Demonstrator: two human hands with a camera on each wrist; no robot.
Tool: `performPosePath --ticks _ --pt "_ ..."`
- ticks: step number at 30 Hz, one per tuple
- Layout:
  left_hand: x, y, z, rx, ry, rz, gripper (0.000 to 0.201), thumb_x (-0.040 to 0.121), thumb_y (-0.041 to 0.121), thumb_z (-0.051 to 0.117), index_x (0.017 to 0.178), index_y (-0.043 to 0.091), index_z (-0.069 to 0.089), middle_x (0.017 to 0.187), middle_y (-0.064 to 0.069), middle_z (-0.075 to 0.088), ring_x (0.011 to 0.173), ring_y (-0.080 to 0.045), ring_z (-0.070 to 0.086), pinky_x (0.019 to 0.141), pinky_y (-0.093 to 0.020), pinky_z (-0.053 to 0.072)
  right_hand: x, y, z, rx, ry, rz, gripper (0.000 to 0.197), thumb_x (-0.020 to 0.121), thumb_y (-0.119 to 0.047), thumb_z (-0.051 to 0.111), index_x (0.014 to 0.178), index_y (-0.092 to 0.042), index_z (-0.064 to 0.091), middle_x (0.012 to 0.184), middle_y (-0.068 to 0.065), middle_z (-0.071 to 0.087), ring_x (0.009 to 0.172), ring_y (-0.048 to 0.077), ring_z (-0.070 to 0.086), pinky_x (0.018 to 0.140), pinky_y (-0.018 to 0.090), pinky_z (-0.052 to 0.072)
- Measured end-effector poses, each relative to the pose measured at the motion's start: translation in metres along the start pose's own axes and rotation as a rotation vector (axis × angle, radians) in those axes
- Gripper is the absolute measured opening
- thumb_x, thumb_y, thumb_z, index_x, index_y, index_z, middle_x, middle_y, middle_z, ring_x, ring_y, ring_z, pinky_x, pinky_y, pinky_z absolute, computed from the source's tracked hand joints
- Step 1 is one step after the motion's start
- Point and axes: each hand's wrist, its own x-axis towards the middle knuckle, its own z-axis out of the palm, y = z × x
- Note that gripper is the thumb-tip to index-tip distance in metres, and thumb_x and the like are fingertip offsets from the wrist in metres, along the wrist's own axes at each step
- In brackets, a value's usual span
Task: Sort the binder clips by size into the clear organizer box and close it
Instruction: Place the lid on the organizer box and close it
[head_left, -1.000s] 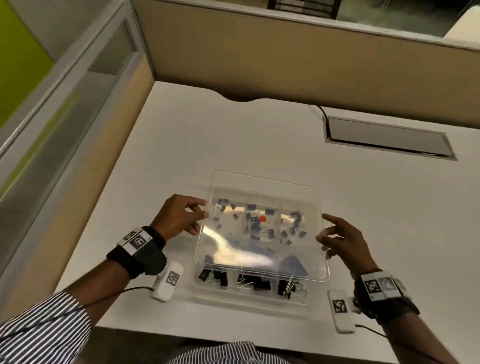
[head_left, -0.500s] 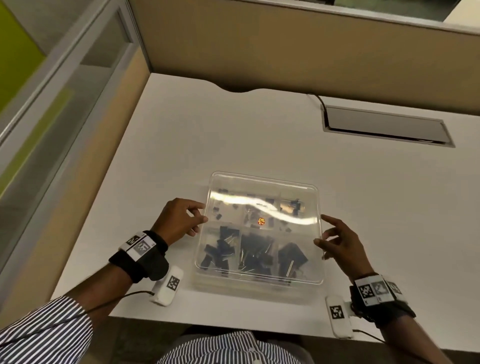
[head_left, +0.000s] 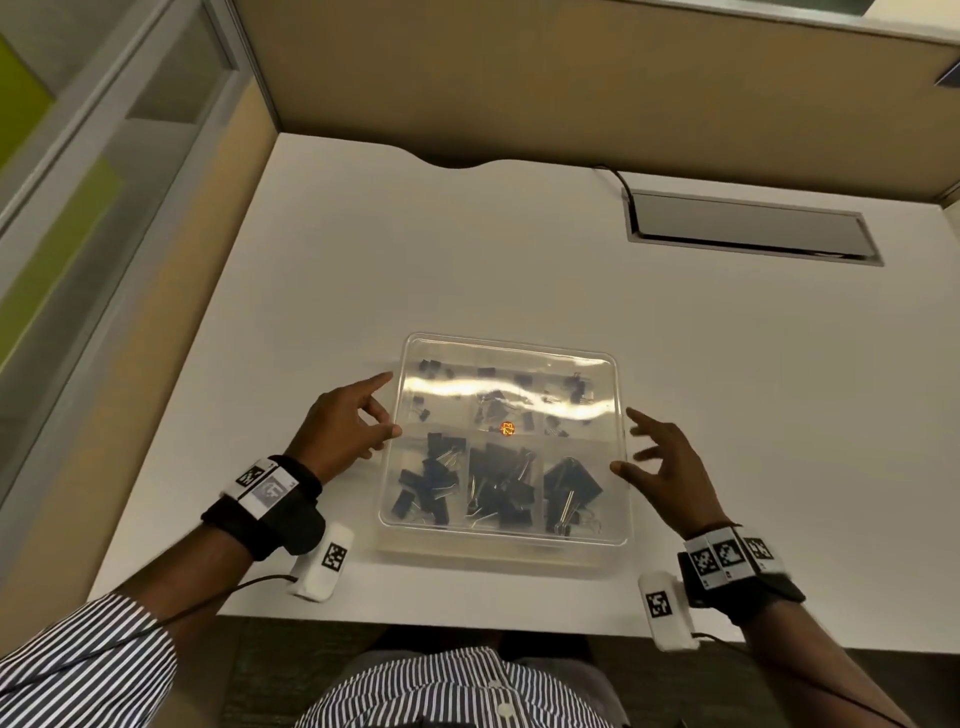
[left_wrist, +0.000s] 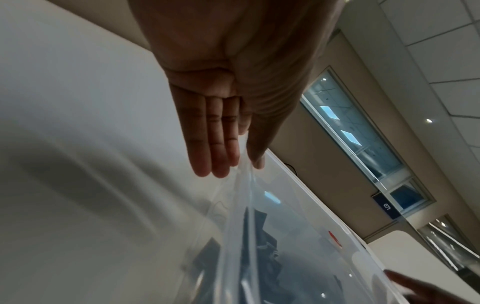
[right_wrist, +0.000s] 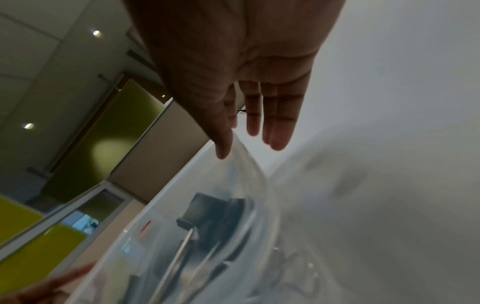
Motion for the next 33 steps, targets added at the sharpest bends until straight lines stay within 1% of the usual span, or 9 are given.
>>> performPosePath --ticks 3,8,17,19,20,22,24,26,33 --pt "0.000 -0.002 -0.007 0.145 -0.095 0.045 0.083 0.079 0.023 0.080 0.147 0.036 0.036 0.098 0.011 0.065 0.068 -0.010 0.068 0.068 -0.027 0.058 -0.001 0.002 -0.008 -0.140 -0.076 -0.121 0.086 0.080 -0.031 0.079 0.152 -0.029 0.032 0.154 -0.008 0.032 0.129 0.012 0.045 0.087 0.027 0.054" --pt "0.000 0.000 -0.019 0.293 -0.250 0.069 0.097 0.077 0.032 0.082 0.149 0.048 0.020 0.104 0.021 0.063 0.079 -0.001 0.067 0.075 -0.020 0.053 -0.004 -0.001 -0.021 -0.362 -0.290 -0.209 0.099 0.077 -0.049 0.075 0.156 -0.034 0.016 0.162 -0.022 0.007 0.146 0.008 0.022 0.113 0.040 0.038" --pt "0.003 -0.007 -0.024 0.417 -0.373 0.063 0.122 0.068 0.041 0.086 0.149 0.052 -0.004 0.119 0.015 0.062 0.088 -0.005 0.066 0.085 -0.025 0.053 -0.001 -0.001 -0.028 -0.521 -0.462 -0.231 0.118 0.071 -0.060 0.074 0.155 -0.038 -0.006 0.156 -0.029 -0.023 0.148 0.001 -0.009 0.115 0.035 0.029" --pt "0.002 -0.008 -0.025 0.487 -0.359 0.087 0.122 0.066 0.048 0.085 0.151 0.049 -0.004 0.131 0.010 0.059 0.100 -0.008 0.063 0.093 -0.029 0.050 -0.001 -0.001 -0.028 -0.531 -0.474 -0.227 0.120 0.070 -0.062 0.074 0.154 -0.038 -0.009 0.155 -0.029 -0.025 0.148 0.001 -0.011 0.116 0.035 0.026" --pt "0.003 -0.010 -0.025 0.566 -0.335 0.118 0.121 0.066 0.053 0.083 0.152 0.044 -0.002 0.141 0.007 0.053 0.113 -0.013 0.059 0.103 -0.033 0.043 0.000 -0.001 -0.027 -0.542 -0.484 -0.226 0.121 0.069 -0.063 0.073 0.153 -0.038 -0.010 0.155 -0.028 -0.025 0.148 0.002 -0.012 0.117 0.035 0.023" --pt "0.004 -0.012 -0.025 0.801 -0.276 0.218 0.119 0.065 0.067 0.073 0.155 0.035 0.001 0.160 0.003 0.025 0.142 -0.019 0.033 0.120 -0.045 0.010 0.002 -0.002 -0.028 -0.592 -0.503 -0.231 0.122 0.068 -0.069 0.069 0.152 -0.037 -0.013 0.156 -0.024 -0.027 0.148 0.005 -0.015 0.120 0.036 0.017" --pt "0.006 -0.010 -0.024 0.995 -0.245 0.307 0.120 0.065 0.079 0.061 0.156 0.027 0.003 0.164 0.000 -0.004 0.151 -0.021 0.002 0.116 -0.054 -0.012 0.003 -0.004 -0.028 -0.668 -0.517 -0.234 0.122 0.068 -0.073 0.064 0.150 -0.035 -0.017 0.156 -0.018 -0.029 0.148 0.009 -0.019 0.121 0.038 0.010" --pt "0.010 -0.009 -0.023 1.076 -0.220 0.363 0.121 0.063 0.083 0.057 0.156 0.024 0.009 0.162 -0.004 -0.014 0.150 -0.025 -0.011 0.114 -0.060 -0.014 0.001 -0.007 -0.027 -0.741 -0.522 -0.225 0.122 0.070 -0.074 0.062 0.149 -0.034 -0.022 0.155 -0.015 -0.033 0.147 0.011 -0.023 0.121 0.039 0.003" --pt "0.011 -0.004 -0.020 1.132 -0.235 0.421 0.121 0.061 0.079 0.064 0.154 0.014 0.021 0.162 -0.008 -0.012 0.148 -0.029 -0.016 0.113 -0.062 -0.012 -0.003 -0.018 -0.024 -0.845 -0.553 -0.176 0.121 0.077 -0.070 0.059 0.150 -0.027 -0.028 0.153 -0.009 -0.040 0.144 0.017 -0.030 0.120 0.043 -0.007"
